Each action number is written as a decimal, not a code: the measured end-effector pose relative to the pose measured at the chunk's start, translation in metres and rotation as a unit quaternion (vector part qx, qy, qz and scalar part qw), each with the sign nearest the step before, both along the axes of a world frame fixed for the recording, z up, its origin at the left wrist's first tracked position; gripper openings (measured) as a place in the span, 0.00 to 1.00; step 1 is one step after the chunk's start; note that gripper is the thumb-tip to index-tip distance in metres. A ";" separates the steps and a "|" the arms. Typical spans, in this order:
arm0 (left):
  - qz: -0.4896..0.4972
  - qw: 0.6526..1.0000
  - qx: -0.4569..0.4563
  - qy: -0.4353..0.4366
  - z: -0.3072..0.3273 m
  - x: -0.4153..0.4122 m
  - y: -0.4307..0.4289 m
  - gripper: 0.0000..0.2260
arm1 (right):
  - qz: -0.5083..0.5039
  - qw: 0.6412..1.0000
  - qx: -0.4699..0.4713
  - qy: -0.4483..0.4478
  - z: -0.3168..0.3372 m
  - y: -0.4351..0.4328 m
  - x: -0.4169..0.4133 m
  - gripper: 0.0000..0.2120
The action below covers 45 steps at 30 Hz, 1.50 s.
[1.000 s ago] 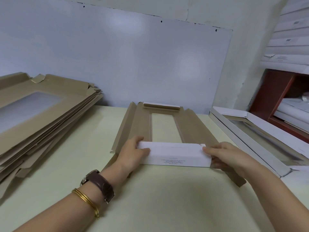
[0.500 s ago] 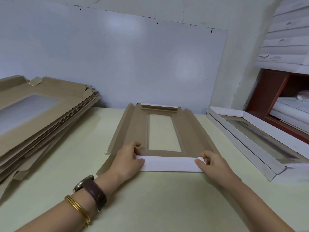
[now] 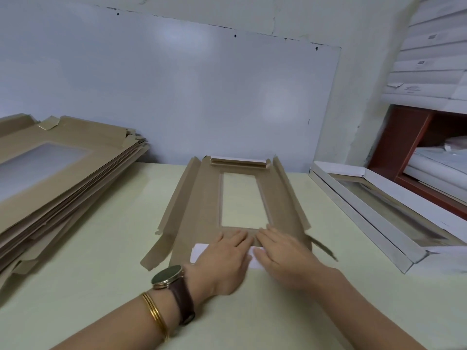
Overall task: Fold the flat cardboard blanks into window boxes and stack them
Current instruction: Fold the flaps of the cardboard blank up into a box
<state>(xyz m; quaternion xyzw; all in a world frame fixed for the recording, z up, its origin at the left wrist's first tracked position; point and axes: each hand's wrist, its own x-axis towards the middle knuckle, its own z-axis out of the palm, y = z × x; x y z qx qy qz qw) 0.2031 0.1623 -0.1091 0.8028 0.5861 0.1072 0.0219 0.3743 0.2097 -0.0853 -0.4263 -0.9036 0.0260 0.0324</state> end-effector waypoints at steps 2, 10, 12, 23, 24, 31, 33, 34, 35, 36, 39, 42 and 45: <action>-0.004 1.000 -0.010 0.014 -0.004 0.002 0.003 0.25 | -0.022 0.999 -0.038 0.016 -0.003 -0.009 -0.012 0.30; 0.037 0.998 -0.043 0.034 -0.008 -0.002 0.001 0.27 | -0.015 0.998 -0.046 0.032 -0.016 -0.017 -0.012 0.33; 0.056 0.995 -0.067 0.045 -0.006 -0.003 0.001 0.28 | -0.022 0.998 -0.066 0.012 -0.017 -0.014 -0.005 0.34; 0.109 0.986 -0.123 0.041 0.003 -0.046 -0.014 0.32 | -0.058 0.994 -0.087 -0.013 -0.021 -0.005 0.028 0.36; 0.112 0.986 -0.117 0.041 0.003 -0.048 -0.016 0.33 | -0.058 0.995 -0.080 -0.012 -0.021 -0.006 0.027 0.36; 0.119 0.987 -0.096 0.048 0.001 -0.046 -0.018 0.33 | -0.045 0.997 -0.070 0.007 -0.014 -0.014 0.023 0.33; 0.120 0.989 -0.066 0.052 0.001 -0.046 -0.020 0.33 | -0.027 0.997 -0.072 0.028 -0.009 -0.017 0.025 0.32; 0.116 0.991 -0.043 0.053 0.001 -0.046 -0.023 0.33 | -0.019 0.997 -0.070 0.037 -0.007 -0.018 0.028 0.31; 0.108 0.993 -0.019 0.051 0.002 -0.046 -0.025 0.32 | -0.011 0.997 -0.065 0.046 -0.005 -0.020 0.030 0.30; 0.094 0.994 0.004 0.046 0.003 -0.047 -0.028 0.32 | -0.005 0.997 -0.059 0.055 -0.004 -0.021 0.033 0.29; 0.033 0.997 0.069 0.023 0.009 -0.048 -0.036 0.29 | 0.013 0.997 -0.030 0.076 -0.004 -0.025 0.041 0.28; -0.033 0.994 0.101 -0.027 0.017 -0.045 -0.044 0.23 | 0.023 0.998 0.005 0.063 -0.006 -0.029 0.045 0.30; -0.048 0.993 0.104 -0.031 0.022 -0.040 -0.046 0.18 | 0.018 0.998 0.057 0.031 -0.008 -0.033 0.045 0.30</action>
